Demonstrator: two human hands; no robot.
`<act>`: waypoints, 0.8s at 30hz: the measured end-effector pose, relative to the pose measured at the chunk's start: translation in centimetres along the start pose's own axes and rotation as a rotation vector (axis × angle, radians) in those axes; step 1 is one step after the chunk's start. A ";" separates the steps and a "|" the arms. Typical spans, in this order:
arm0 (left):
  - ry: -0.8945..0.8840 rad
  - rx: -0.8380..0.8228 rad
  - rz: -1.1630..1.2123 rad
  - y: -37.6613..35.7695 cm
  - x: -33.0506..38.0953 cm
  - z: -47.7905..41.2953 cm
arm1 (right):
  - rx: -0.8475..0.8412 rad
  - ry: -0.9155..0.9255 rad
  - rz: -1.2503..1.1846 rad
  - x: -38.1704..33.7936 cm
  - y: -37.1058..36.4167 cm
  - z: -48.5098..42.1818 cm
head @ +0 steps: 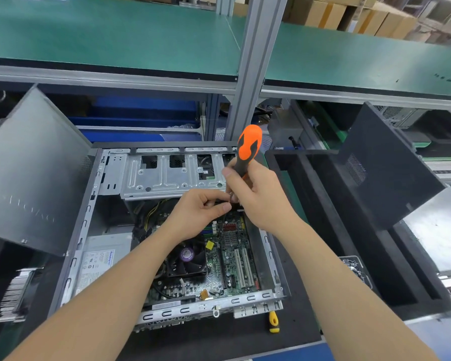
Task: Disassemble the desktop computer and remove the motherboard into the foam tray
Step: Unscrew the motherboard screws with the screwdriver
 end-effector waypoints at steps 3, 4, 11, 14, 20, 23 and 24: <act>-0.030 -0.059 0.019 -0.9 0.5 0.3 | -0.175 -0.014 -0.032 -0.8 -0.7 0.0; -0.034 -0.071 0.037 -1.1 0.6 0.4 | -0.212 -0.027 -0.035 -1.0 -0.8 0.1; -0.007 -0.070 0.004 -1.2 0.7 0.6 | -0.057 0.067 0.358 -4.7 2.6 -0.6; 0.011 -0.027 -0.013 -1.2 0.9 0.6 | 0.133 0.083 0.623 -8.3 4.8 -1.4; 0.025 -0.017 0.041 -1.4 0.9 0.5 | 0.012 -0.118 1.023 -10.8 4.6 -3.7; 0.052 0.016 0.068 -1.1 0.7 0.5 | -0.146 -0.165 1.027 -10.0 3.3 -4.6; 0.058 0.028 0.065 -0.8 0.6 0.4 | -0.202 -0.139 1.040 -10.0 2.8 -4.9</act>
Point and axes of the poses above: each hand's wrist, its own z-axis away from the middle knuckle, its own y-axis out of the back of the hand, x = y × z, the point moved 8 cm from there along -z, towards the middle knuckle, and after that the axes turned 2 degrees about y, right-handed, at the moved point
